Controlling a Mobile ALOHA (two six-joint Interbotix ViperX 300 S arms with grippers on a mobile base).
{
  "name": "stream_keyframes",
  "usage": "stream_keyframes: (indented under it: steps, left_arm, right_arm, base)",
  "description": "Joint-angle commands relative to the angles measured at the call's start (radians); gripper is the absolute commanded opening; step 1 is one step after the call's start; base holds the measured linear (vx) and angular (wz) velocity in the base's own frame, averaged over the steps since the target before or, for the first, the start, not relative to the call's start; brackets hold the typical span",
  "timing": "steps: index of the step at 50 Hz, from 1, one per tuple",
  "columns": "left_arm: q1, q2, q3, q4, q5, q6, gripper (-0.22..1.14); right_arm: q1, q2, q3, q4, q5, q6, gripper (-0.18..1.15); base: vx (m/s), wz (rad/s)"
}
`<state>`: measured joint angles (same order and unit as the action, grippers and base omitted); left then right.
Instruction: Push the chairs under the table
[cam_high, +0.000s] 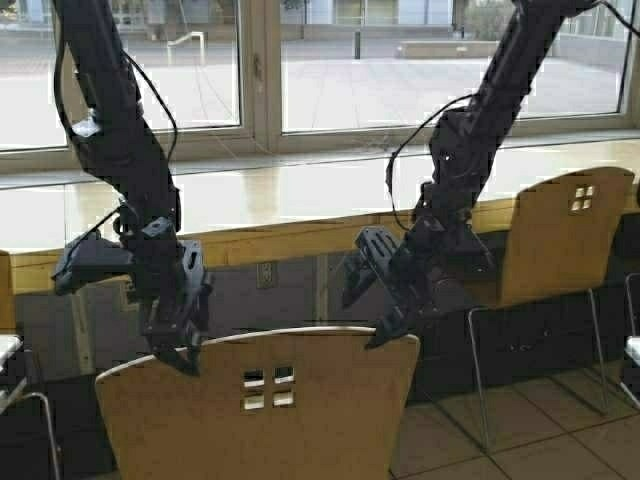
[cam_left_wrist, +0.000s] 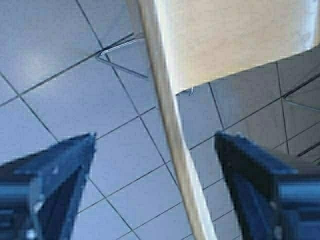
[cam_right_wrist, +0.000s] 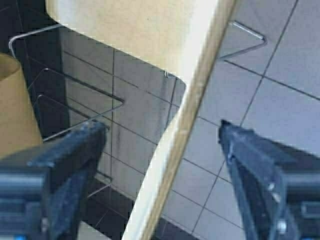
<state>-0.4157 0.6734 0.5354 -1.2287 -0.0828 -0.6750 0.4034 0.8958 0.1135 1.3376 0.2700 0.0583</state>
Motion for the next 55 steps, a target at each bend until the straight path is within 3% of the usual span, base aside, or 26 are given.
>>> stream_keyframes:
  steps: [1,43,49,52,55]
  left_arm:
    - [0.006,0.005,-0.029,-0.002,0.002,0.003,1.01]
    - [0.029,0.193,-0.169,0.002,0.002,0.011,0.98]
    - [0.029,0.199,-0.176,0.002,0.002,0.011,0.83]
    - [0.031,0.201,-0.178,0.002,0.003,0.011,0.7]
    - [0.035,0.202,-0.179,0.002,0.002,0.011,0.52]
  right_arm:
    - [0.006,0.009,-0.043,0.009,0.006,0.002,1.0]
    - [-0.015,0.239,-0.239,0.021,0.091,-0.003,0.97]
    - [-0.017,0.239,-0.245,0.021,0.091,-0.003,0.81]
    - [-0.017,0.242,-0.247,0.021,0.091,-0.003,0.64]
    - [-0.02,0.245,-0.25,0.02,0.091,-0.003,0.39]
  base:
    - [0.0,0.0]
    - [0.0,0.0]
    - [0.0,0.0]
    - [0.01,0.0]
    - [0.01,0.01]
